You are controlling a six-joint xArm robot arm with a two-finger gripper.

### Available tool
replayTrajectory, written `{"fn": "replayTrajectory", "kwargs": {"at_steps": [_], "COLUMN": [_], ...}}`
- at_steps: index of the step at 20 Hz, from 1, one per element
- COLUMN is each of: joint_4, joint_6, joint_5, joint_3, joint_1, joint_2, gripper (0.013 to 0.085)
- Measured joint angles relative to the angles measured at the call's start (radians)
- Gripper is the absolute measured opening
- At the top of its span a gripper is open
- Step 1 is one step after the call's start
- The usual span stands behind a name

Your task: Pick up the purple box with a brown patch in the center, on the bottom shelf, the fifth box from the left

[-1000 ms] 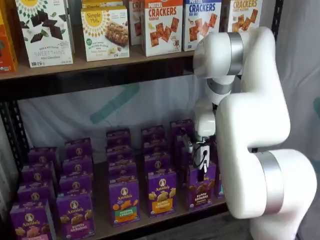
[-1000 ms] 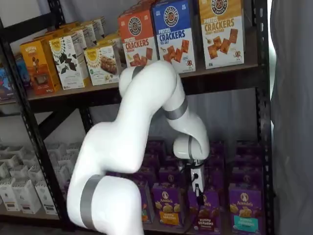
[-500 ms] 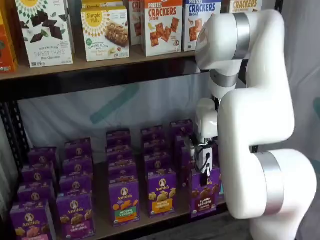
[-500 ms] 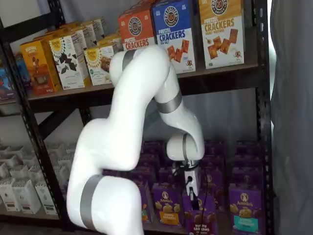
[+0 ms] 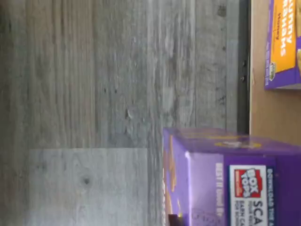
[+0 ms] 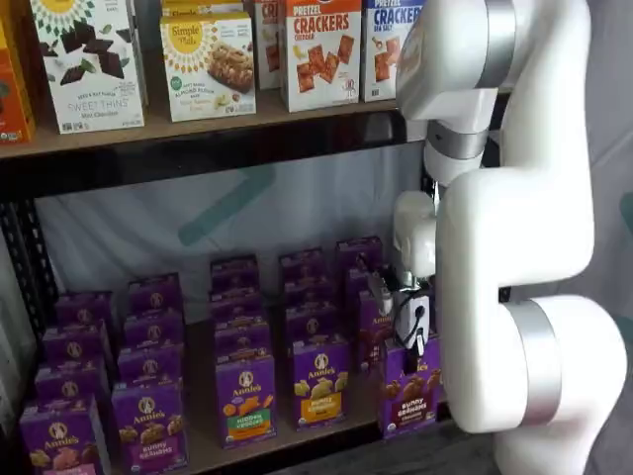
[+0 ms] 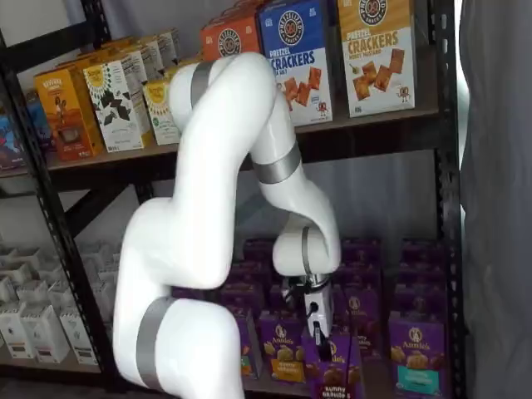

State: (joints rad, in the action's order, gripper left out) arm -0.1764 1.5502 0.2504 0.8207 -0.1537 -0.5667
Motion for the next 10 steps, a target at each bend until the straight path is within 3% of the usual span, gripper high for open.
{"fn": "replayTrajectory", "kwargs": {"at_steps": [4,10], "joint_4": [-0.035,-0.011], "joint_6": [-0.027,0.000], "joint_5": [-0.007,0.007], "joint_3": [-0.084,-0.159], "joint_1": [-0.007,-0.011], "joint_2": [0.083,0.172], "gripper": [0.0330,0.0330]}}
